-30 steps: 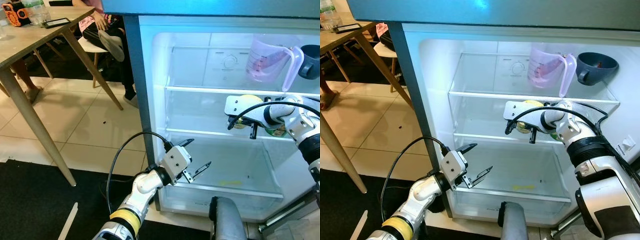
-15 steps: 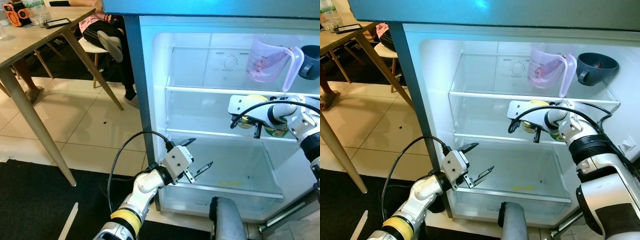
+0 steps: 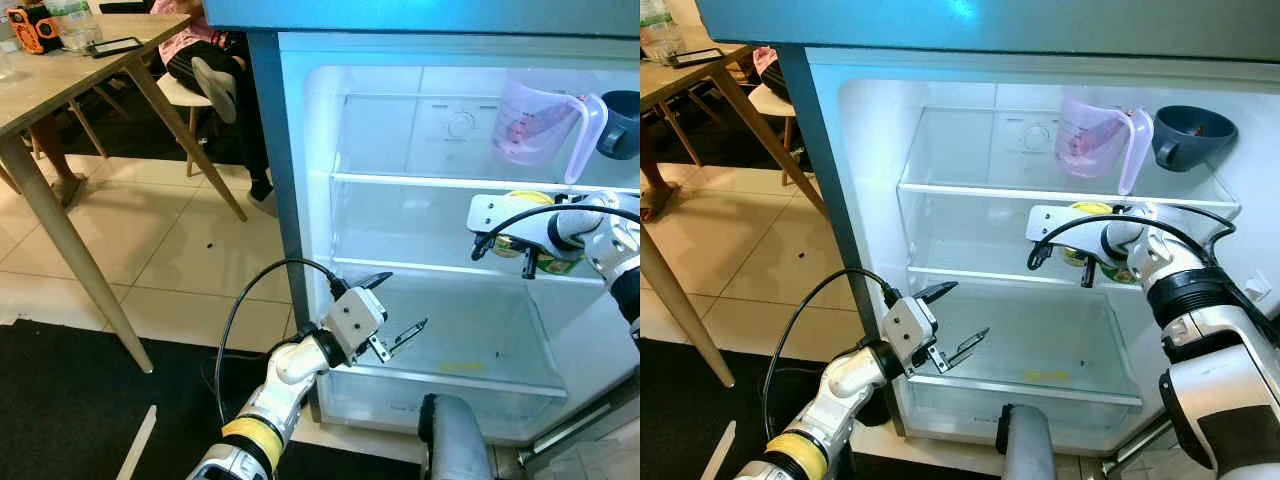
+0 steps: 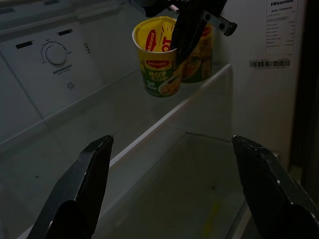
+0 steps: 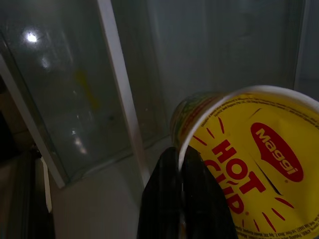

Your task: Restocking fridge

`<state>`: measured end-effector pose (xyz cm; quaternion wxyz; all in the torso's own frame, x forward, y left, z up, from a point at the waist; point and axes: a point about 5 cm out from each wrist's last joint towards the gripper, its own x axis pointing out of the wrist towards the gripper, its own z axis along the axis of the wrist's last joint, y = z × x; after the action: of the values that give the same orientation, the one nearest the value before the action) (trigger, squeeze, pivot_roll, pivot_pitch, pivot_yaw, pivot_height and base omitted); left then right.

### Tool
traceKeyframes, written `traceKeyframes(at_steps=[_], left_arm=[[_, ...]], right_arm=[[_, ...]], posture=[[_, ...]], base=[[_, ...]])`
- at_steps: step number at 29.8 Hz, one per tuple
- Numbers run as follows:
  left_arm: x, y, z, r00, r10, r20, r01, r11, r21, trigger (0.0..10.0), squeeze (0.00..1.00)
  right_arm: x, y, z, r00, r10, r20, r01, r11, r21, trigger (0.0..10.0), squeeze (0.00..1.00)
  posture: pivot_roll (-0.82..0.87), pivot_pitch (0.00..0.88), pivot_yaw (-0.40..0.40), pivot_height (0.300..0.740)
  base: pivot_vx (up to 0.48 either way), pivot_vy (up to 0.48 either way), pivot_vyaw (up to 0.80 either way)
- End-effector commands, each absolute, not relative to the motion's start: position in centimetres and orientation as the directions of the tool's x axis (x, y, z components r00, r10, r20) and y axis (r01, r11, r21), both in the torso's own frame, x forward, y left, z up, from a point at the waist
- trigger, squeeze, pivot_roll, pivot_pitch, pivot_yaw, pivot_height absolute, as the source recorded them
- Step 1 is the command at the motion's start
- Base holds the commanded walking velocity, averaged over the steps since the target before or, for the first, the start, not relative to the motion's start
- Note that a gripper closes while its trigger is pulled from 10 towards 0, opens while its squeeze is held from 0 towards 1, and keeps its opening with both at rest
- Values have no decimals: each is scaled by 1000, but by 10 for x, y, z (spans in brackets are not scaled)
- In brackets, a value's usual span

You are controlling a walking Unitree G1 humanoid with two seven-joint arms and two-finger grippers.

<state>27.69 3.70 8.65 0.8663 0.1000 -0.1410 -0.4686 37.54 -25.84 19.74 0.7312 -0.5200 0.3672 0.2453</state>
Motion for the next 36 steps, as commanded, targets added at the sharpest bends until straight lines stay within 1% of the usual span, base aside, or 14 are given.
traceKeyframes(at_steps=[1, 4, 5, 7, 8, 11, 20, 25, 26, 32, 36], left_arm=[[275, 35, 86, 511, -847, 145, 793, 530, 301, 10000, 0], [274, 35, 86, 509, -849, 144, 794, 527, 302, 10000, 0], [274, 35, 86, 508, -849, 144, 794, 527, 303, 10000, 0], [275, 35, 86, 509, -849, 144, 794, 527, 303, 10000, 0], [275, 35, 86, 509, -849, 144, 794, 528, 302, 10000, 0], [275, 35, 86, 509, -849, 144, 794, 528, 302, 10000, 0], [274, 33, 86, 504, -852, 144, 799, 523, 298, 10000, 0], [274, 33, 87, 502, -853, 143, 800, 521, 298, 10000, 0], [274, 33, 87, 501, -854, 142, 800, 520, 299, 10000, 0], [274, 33, 87, 501, -854, 143, 800, 520, 299, 10000, 0], [273, 33, 87, 499, -855, 143, 802, 518, 296, 10000, 0]], right_arm=[[376, -259, 198, 607, -24, -794, -742, 339, -578, 10000, 996], [378, -257, 201, 628, -19, -778, -725, 350, -593, 10000, 980], [379, -256, 203, 639, -12, -769, -715, 360, -600, 10000, 749], [380, -255, 204, 646, -5, -763, -710, 364, -603, 10000, 749], [380, -255, 206, 652, 2, -759, -708, 361, -607, 10000, 4], [380, -255, 207, 652, 4, -758, -709, 359, -608, 10000, 4], [383, -253, 219, 701, 27, -713, -674, 354, -649, 10000, 0], [384, -248, 230, 728, 77, -681, -658, 358, -662, 10000, 0], [382, -246, 234, 729, 103, -677, -663, 353, -661, 10000, 0], [381, -246, 237, 730, 114, -674, -664, 351, -660, 10000, 0], [375, -250, 241, 720, 134, -680, -677, 347, -649, 10000, 0]], posture=[[-50, 0, 2, 375], [-50, 0, 2, 375], [-50, 0, 2, 375], [-46, 0, 2, 375], [-46, 0, 2, 375], [-49, 0, 2, 375], [-49, 0, 3, 375], [-50, 0, 4, 375], [-50, 0, 4, 375], [-50, 0, 4, 375], [-50, 0, 4, 375]], base=[[0, 0, 0], [0, 0, 0], [0, 0, 0], [0, 0, 0], [0, 0, 0], [0, 0, 0], [0, 0, 0], [0, 0, 0], [0, 0, 0], [0, 0, 0], [0, 0, 0]])
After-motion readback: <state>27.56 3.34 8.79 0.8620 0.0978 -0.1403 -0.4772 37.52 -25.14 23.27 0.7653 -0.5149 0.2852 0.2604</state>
